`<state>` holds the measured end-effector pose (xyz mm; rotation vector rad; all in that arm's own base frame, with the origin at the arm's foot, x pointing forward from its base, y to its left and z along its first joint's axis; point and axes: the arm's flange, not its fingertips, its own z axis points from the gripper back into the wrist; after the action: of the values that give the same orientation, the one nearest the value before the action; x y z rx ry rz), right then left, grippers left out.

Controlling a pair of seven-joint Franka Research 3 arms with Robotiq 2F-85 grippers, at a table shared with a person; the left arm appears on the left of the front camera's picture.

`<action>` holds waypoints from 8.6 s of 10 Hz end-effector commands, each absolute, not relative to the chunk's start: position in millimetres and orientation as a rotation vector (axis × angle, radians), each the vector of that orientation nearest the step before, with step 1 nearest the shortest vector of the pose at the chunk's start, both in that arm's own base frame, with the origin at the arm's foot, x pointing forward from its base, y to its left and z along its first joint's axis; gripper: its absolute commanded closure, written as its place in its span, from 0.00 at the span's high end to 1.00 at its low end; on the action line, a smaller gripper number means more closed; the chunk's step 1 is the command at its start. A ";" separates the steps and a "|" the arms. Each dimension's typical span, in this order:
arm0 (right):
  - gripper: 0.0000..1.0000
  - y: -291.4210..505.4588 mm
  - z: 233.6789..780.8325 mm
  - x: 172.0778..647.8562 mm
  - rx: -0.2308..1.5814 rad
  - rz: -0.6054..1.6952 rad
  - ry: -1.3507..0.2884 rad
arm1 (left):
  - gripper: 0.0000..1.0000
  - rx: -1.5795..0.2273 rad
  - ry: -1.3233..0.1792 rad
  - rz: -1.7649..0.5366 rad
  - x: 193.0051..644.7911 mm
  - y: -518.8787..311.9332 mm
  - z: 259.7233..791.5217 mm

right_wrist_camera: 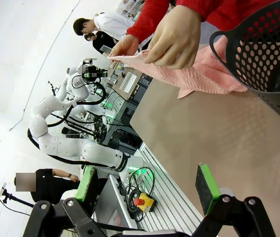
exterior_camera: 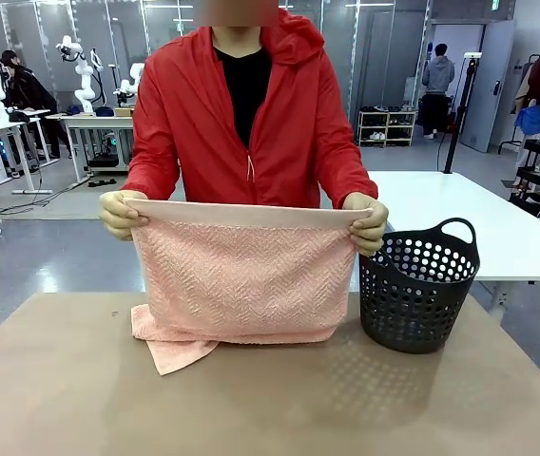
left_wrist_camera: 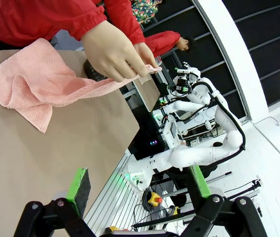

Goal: Fold the towel.
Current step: Grab the top end of the 100 cm Hotel Towel extended by the human, then release the end of the 100 cm Hotel Towel you were holding and grab the top end of the folded side.

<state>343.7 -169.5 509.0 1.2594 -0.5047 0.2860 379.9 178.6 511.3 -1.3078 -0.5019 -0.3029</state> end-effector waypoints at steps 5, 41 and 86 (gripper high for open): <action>1.00 -119.0 593.5 323.6 0.838 0.686 -0.611 | 1.00 -0.782 -0.636 -0.731 368.3 118.6 604.6; 1.00 213.2 618.8 452.7 -0.064 1.512 -0.367 | 1.00 0.154 -0.263 -1.611 443.9 -292.0 647.3; 0.00 214.0 606.6 459.4 -0.043 1.513 -0.347 | 0.00 0.125 -0.269 -1.579 455.2 -282.9 628.9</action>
<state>459.1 214.6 606.4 -0.0418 -0.3470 1.5123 454.6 -283.9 627.8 0.1187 -0.2709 -1.5792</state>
